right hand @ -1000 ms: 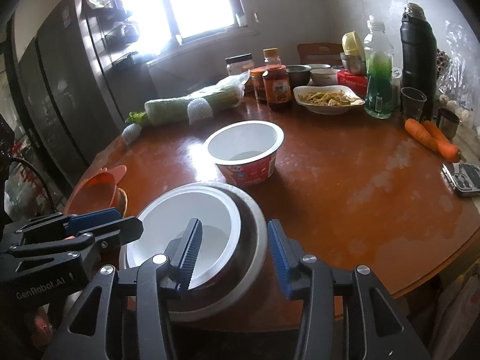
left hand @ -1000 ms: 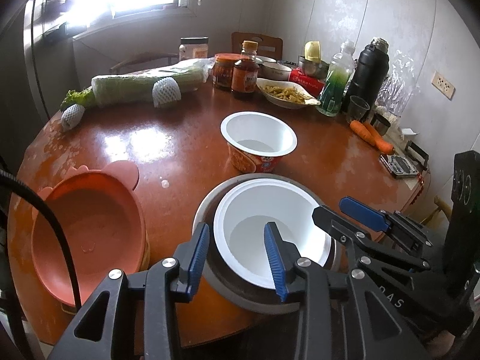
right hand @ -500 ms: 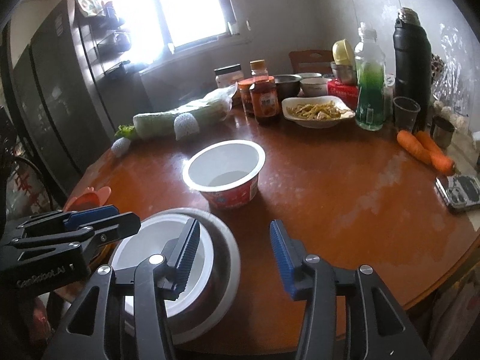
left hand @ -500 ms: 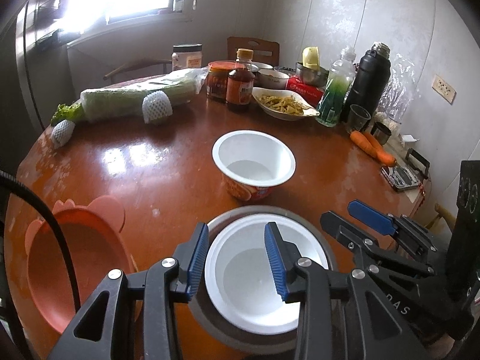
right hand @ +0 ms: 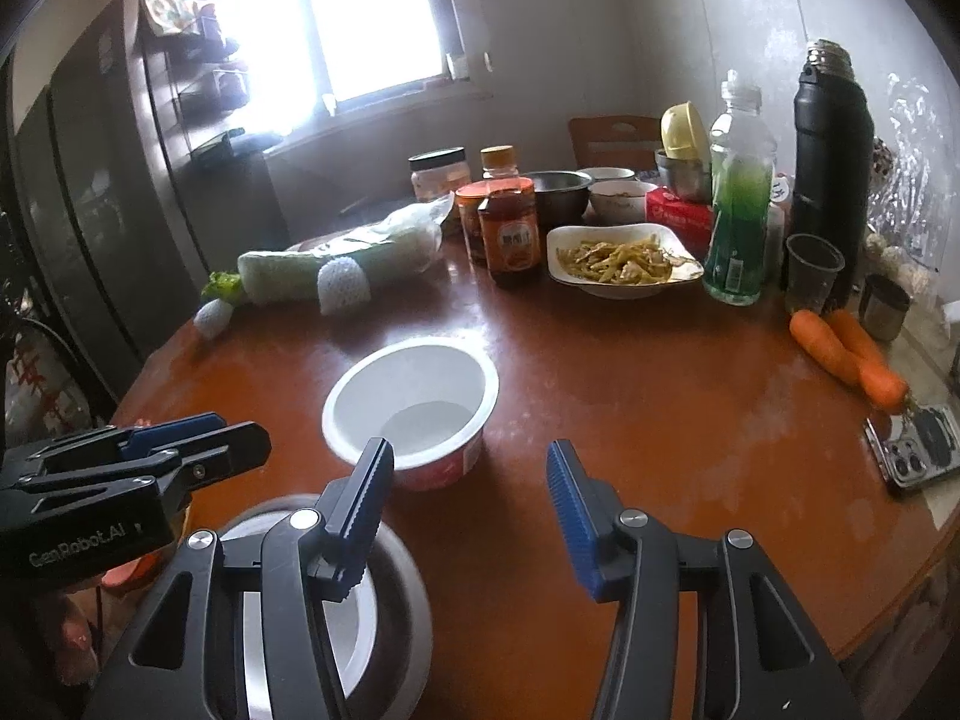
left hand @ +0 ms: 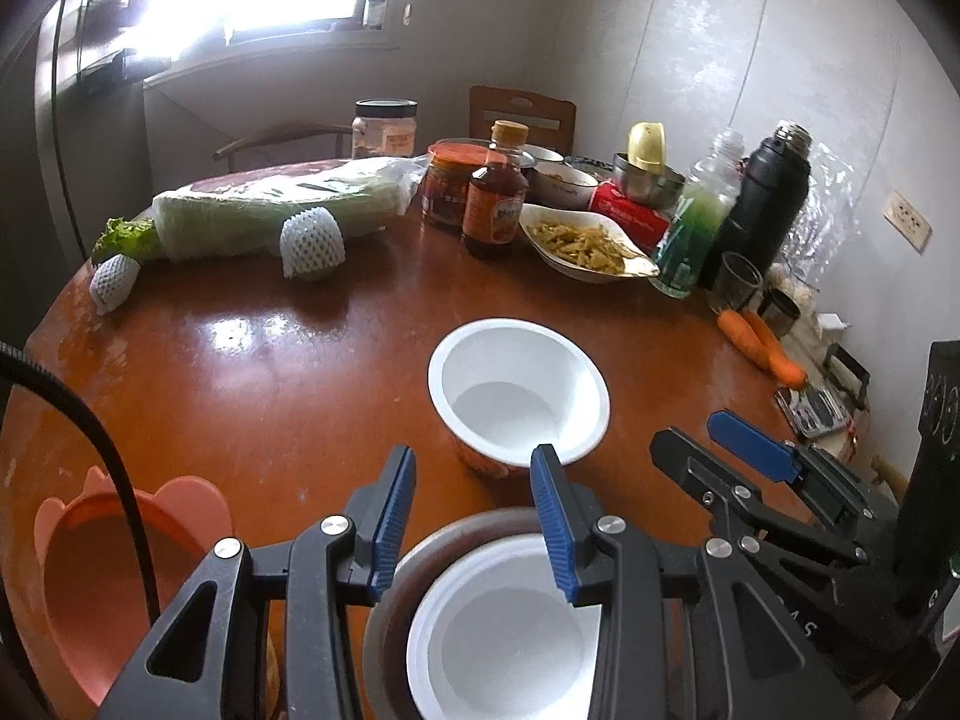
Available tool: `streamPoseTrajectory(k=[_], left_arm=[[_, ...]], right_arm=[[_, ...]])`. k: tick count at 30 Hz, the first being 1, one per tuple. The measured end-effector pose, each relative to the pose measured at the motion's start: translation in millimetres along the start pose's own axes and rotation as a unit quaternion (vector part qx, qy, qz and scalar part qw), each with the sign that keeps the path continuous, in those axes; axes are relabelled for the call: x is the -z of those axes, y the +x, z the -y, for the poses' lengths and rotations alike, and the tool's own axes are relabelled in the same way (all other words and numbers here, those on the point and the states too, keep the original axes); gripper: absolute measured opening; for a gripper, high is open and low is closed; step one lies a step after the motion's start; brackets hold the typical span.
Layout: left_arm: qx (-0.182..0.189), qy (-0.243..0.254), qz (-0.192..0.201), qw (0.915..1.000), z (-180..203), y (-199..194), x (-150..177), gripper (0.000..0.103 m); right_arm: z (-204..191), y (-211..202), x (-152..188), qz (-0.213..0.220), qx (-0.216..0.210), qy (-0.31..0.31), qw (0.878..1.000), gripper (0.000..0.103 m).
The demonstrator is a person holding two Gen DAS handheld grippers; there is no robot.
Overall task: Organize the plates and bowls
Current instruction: 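Move the left tool to the red-printed paper bowl and grip its rim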
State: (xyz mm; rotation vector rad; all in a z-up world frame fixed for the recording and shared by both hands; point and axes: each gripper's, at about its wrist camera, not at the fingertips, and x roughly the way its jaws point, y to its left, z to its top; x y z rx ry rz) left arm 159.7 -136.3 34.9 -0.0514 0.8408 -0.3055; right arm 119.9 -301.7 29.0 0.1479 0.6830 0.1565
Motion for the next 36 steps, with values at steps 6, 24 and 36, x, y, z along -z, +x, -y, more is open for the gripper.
streamPoseTrajectory(k=[6, 24, 36], left_arm=[[0.007, -0.014, -0.014, 0.9998, -3.3, 21.8, -10.2, 0.04], [-0.008, -0.031, -0.053, 0.9981, -11.6, 66.4, -16.9, 0.04], [0.007, -0.049, -0.065, 0.9966, -19.4, 78.9, -15.8, 0.04]], right_arm=[[4.3, 23.4, -10.8, -0.015, 0.0, 0.0, 1.0, 0.055], [12.9, 80.7, -13.9, -0.061, -0.018, 0.012, 0.998, 0.055], [15.6, 92.2, -11.9, -0.065, -0.034, 0.023, 0.997, 0.052]])
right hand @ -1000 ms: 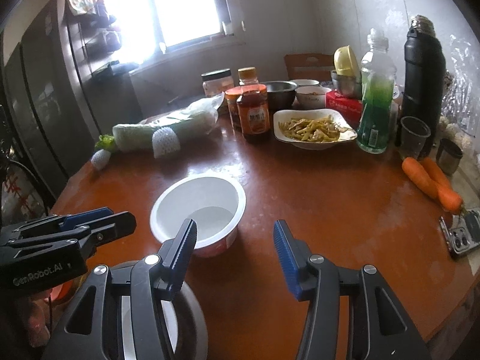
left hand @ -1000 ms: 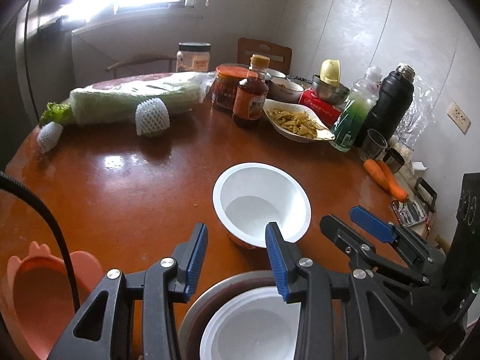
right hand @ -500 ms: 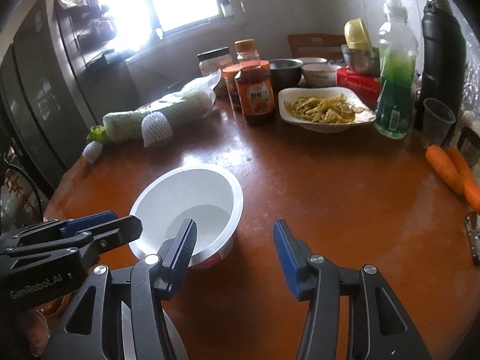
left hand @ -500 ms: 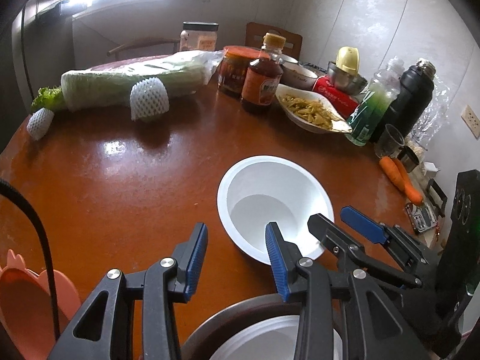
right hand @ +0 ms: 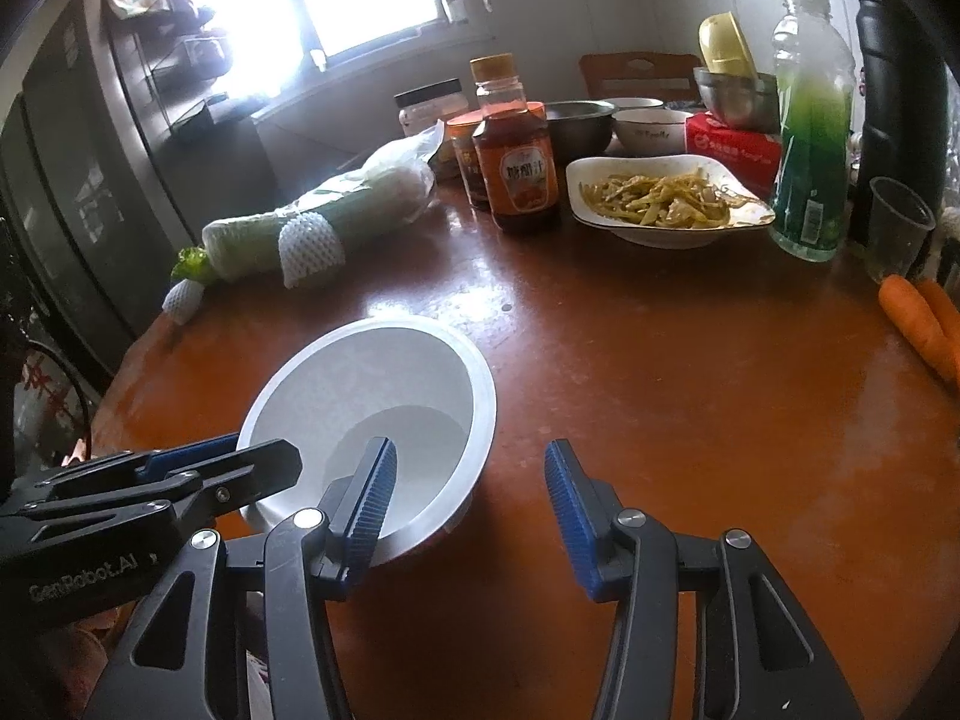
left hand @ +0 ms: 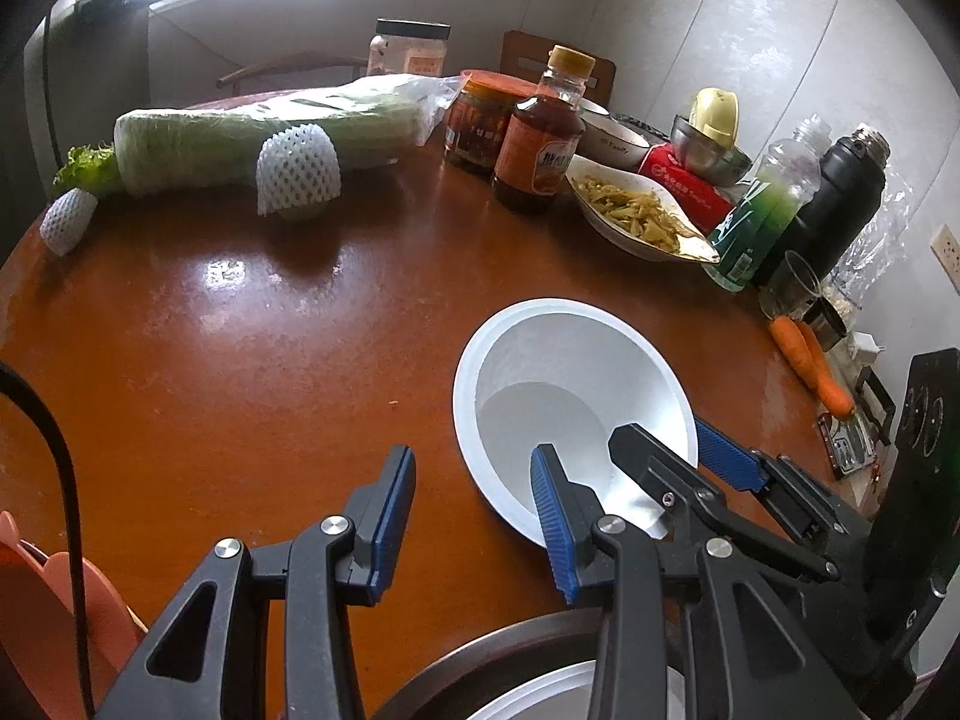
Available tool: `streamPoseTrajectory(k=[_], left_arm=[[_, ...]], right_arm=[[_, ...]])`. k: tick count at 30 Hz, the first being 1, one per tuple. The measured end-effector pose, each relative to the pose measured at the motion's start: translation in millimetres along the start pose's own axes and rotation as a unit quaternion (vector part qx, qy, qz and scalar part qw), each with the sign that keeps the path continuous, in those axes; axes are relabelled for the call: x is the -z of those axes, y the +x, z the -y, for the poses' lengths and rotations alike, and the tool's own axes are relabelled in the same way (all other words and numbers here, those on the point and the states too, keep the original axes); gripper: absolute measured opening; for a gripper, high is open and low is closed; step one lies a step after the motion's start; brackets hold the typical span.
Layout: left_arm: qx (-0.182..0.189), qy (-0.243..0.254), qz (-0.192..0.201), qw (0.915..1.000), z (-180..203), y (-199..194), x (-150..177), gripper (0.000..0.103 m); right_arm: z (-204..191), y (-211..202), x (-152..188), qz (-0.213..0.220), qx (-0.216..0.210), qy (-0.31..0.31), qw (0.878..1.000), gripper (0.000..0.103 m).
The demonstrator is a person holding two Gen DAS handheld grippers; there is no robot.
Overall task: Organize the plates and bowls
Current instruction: 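Move the left tool to the red-printed paper bowl and grip its rim, then lift the paper bowl with the left tool over the white bowl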
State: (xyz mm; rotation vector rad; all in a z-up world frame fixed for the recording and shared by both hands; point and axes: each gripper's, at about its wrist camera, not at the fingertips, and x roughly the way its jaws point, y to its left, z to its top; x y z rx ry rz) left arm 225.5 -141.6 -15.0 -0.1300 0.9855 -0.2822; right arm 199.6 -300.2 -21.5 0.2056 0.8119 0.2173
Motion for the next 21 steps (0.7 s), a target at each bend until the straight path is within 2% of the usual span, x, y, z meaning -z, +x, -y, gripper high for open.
streamPoseTrajectory(k=[9, 17, 21], left_arm=[[0.011, -0.004, -0.005, 0.9999, -1.8, 2.9, -0.3, 0.039], [0.022, -0.008, -0.008, 0.9997, -1.3, 2.3, 0.4, 0.038], [0.026, -0.008, -0.005, 0.9996, -1.7, -0.2, 0.9, 0.038]], right_arm=[[-3.9, 3.0, 0.5, -0.002, -0.008, -0.004, 1.0, 0.043], [-9.3, 1.3, -0.5, 0.0, -0.017, -0.014, 1.0, 0.03], [-11.9, -0.7, -1.4, 0.003, -0.019, -0.017, 1.0, 0.029]])
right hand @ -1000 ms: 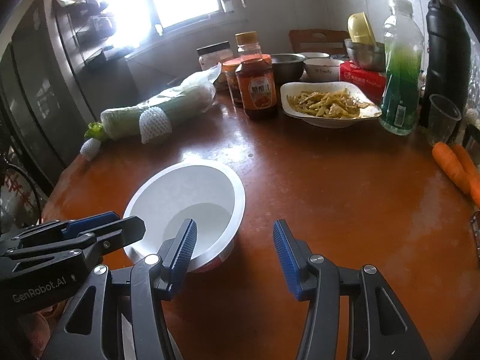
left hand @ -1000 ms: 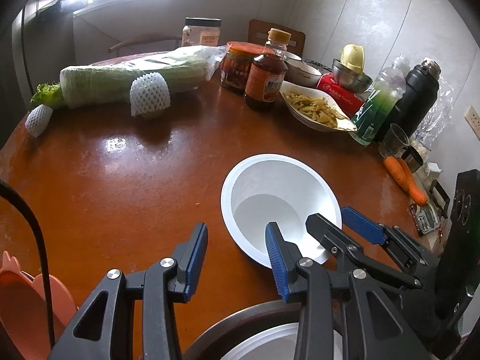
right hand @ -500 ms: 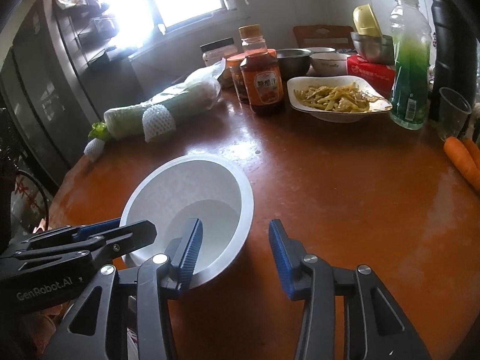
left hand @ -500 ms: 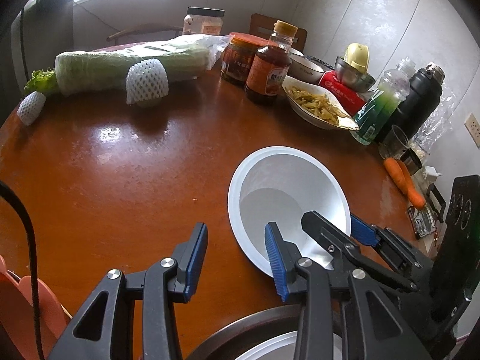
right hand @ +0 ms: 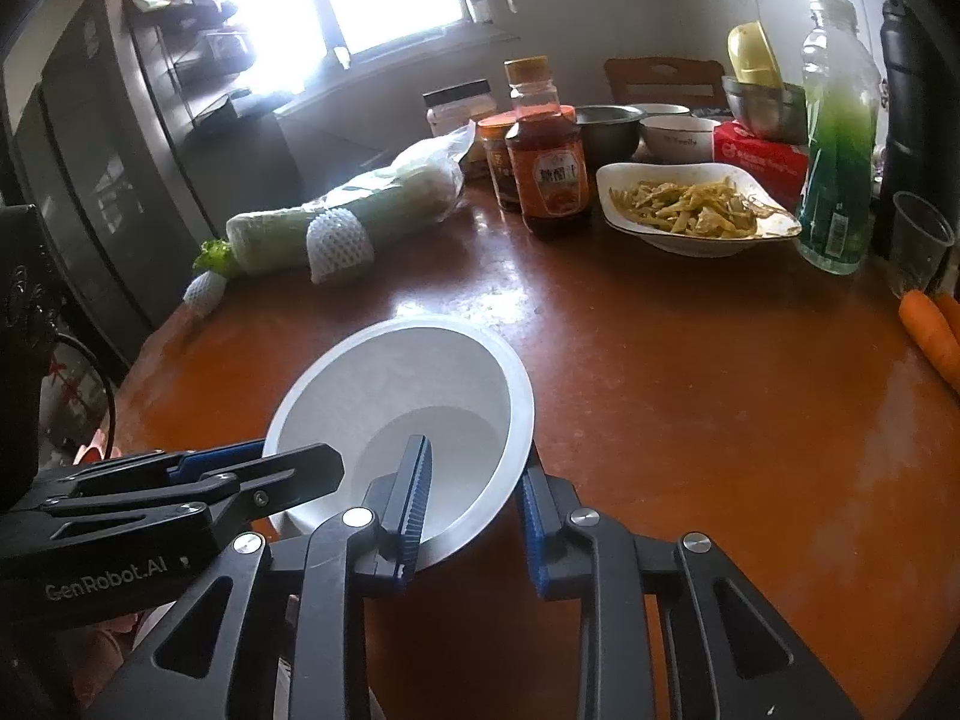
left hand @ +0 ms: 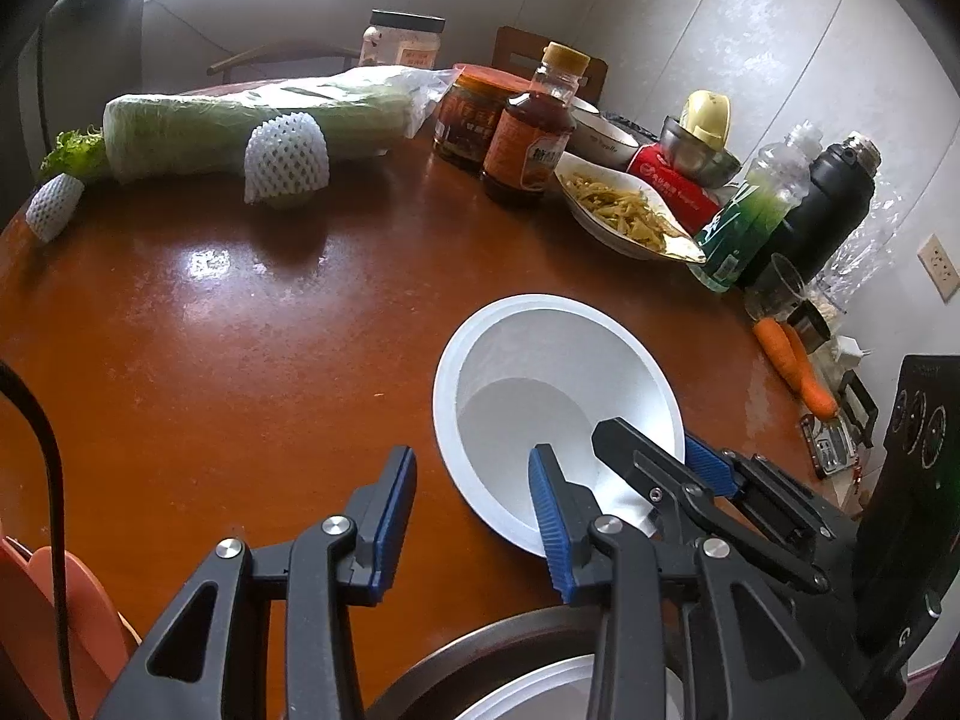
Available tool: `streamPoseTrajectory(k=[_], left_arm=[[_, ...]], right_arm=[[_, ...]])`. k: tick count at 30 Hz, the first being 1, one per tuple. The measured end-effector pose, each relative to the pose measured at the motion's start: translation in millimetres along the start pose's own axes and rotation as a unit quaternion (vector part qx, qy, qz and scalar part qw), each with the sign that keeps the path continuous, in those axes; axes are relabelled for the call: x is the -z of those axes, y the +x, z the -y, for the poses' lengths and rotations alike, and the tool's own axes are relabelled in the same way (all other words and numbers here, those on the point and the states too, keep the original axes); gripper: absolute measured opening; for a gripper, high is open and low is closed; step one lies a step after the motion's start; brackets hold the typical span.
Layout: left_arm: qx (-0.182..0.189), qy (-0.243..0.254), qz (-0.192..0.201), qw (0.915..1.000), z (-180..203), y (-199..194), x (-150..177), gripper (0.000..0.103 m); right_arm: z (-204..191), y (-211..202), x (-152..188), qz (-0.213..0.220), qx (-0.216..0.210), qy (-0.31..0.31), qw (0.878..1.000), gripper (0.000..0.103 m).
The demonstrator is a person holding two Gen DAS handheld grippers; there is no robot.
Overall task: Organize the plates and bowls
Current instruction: 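Lift the paper bowl with the left tool over the white bowl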
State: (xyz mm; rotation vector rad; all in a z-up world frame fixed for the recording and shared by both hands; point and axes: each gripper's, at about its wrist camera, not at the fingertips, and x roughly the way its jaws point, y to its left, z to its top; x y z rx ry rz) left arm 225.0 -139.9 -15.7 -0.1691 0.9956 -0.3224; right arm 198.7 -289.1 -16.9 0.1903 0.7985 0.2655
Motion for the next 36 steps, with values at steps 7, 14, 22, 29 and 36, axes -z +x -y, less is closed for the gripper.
streamPoseTrajectory(k=[7, 14, 22, 29, 36], left_arm=[[0.004, 0.004, 0.006, 1.0, 1.0, -5.3, 1.0, 0.038], [-0.005, 0.003, 0.0, 1.0, 0.2, -2.6, 3.3, 0.038], [-0.006, -0.005, -0.006, 1.0, -2.0, 3.0, 2.7, 0.038], [0.017, -0.005, 0.008, 0.9998, -0.5, -5.8, 3.4, 0.029], [0.019, 0.001, 0.026, 0.9995, 0.4, -21.9, 5.1, 0.03]], right_arm=[[-2.8, -6.1, -0.6, 0.005, 0.002, -0.004, 1.0, 0.029], [-3.3, -8.2, 1.7, 0.005, -0.001, -0.005, 1.0, 0.028], [-3.8, -7.5, 3.2, 0.002, 0.002, -0.007, 1.0, 0.027], [-7.8, -14.2, 2.2, 0.01, -0.001, -0.013, 1.0, 0.026], [-15.8, -26.0, 0.1, 0.023, -0.001, -0.02, 1.0, 0.026]])
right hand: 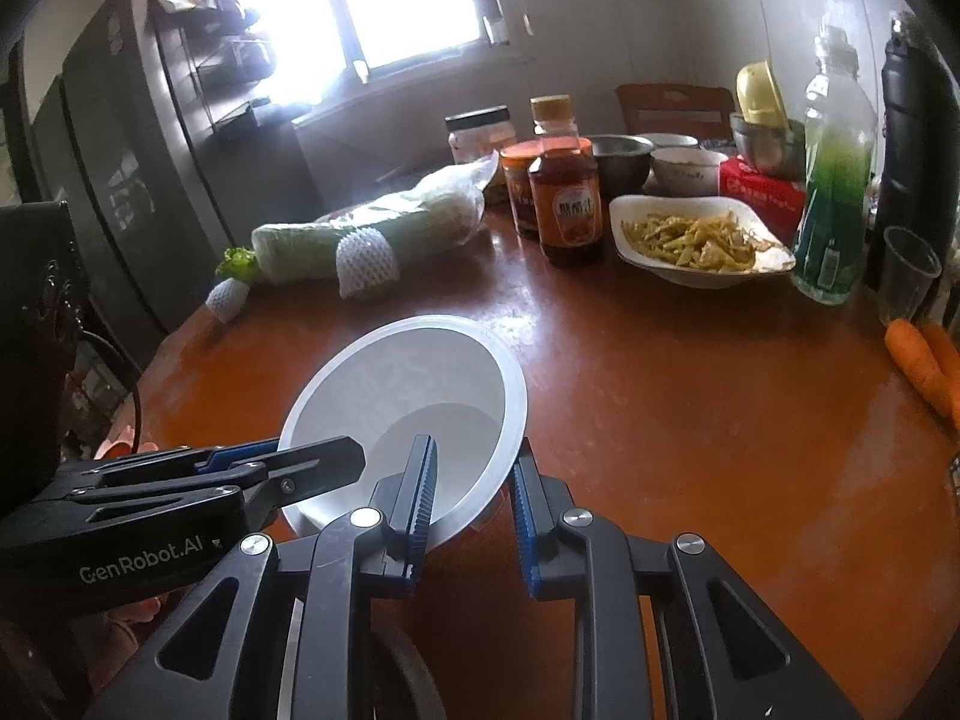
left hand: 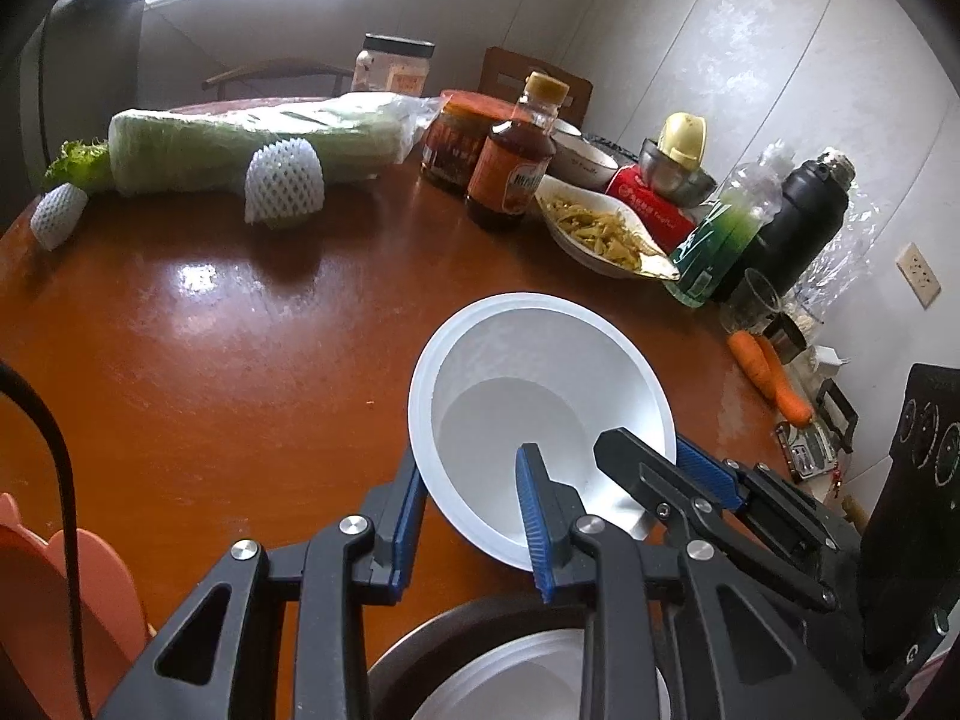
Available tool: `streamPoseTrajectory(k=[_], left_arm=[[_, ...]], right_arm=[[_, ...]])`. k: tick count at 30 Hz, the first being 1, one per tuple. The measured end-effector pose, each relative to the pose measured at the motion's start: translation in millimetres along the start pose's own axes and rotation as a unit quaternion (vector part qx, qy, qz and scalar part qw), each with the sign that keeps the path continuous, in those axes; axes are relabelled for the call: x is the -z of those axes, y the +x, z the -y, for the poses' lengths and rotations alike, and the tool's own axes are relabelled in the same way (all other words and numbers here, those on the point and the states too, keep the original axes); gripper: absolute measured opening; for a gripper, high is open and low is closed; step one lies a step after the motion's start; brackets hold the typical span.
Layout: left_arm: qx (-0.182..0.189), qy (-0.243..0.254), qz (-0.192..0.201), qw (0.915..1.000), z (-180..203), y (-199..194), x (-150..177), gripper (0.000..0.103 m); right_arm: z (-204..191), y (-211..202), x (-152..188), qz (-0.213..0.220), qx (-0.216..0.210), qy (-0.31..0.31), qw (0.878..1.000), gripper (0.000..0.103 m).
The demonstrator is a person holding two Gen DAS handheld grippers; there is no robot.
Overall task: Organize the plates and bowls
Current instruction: 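Lift the paper bowl with the left tool over the white bowl, then lower the paper bowl with the left tool into the white bowl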
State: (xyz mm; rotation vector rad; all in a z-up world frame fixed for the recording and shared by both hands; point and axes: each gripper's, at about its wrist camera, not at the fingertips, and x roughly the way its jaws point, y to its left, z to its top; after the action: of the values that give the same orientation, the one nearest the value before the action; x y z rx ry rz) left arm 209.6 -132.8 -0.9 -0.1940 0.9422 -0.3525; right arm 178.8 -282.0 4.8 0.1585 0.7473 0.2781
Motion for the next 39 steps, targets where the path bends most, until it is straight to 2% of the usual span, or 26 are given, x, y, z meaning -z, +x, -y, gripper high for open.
streamPoseTrajectory(k=[19, 39], left_arm=[[0.002, 0.011, 0.047, 0.9988, 3.1, -60.1, 13.1, 0.03], [-0.003, 0.038, 0.081, 0.996, 21.5, -120.3, 37.4, 0.03]], right_arm=[[-32.0, -45.6, -1.9, 0.038, -0.008, -0.023, 0.999, 0.026], [-57.3, -108.6, 15.3, 0.073, -0.017, -0.029, 0.997, 0.026]])
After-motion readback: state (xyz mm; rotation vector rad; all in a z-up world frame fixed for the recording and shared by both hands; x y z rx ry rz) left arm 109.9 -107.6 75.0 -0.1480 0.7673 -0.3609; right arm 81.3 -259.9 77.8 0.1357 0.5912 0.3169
